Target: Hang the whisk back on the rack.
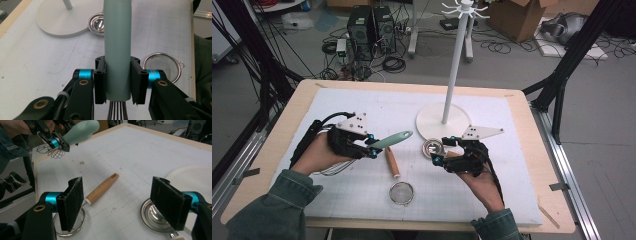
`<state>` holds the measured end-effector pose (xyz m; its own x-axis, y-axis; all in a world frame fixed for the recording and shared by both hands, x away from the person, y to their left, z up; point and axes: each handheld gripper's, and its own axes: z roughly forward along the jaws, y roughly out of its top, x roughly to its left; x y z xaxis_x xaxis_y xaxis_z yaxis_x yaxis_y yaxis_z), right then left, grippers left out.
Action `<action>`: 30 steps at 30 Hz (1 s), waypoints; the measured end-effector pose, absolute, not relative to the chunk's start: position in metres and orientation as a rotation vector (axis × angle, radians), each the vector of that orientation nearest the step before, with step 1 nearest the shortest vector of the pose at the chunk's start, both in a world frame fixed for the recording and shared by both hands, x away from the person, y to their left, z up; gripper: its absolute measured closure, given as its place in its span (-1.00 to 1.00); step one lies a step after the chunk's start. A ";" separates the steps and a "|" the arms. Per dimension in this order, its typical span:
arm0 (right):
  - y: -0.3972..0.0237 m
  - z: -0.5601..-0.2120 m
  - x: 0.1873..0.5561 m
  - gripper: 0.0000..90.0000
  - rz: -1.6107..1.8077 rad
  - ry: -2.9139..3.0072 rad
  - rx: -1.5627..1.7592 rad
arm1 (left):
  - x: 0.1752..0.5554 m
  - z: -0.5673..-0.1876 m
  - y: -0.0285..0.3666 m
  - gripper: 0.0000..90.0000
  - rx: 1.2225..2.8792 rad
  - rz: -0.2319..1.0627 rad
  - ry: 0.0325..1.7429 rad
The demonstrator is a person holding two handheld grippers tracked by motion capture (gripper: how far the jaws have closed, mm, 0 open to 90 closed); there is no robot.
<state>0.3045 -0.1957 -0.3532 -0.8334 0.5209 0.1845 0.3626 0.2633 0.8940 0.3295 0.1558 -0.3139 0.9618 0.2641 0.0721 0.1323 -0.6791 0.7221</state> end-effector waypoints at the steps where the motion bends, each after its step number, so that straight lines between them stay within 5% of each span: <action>1: -0.194 -0.352 0.305 -0.42 1.621 2.376 0.837 | 0.330 -0.313 0.154 0.54 2.324 0.213 0.275; 30: -0.171 -0.331 0.306 -0.35 1.682 2.420 0.789 | 0.329 -0.302 0.125 0.54 2.302 0.194 0.215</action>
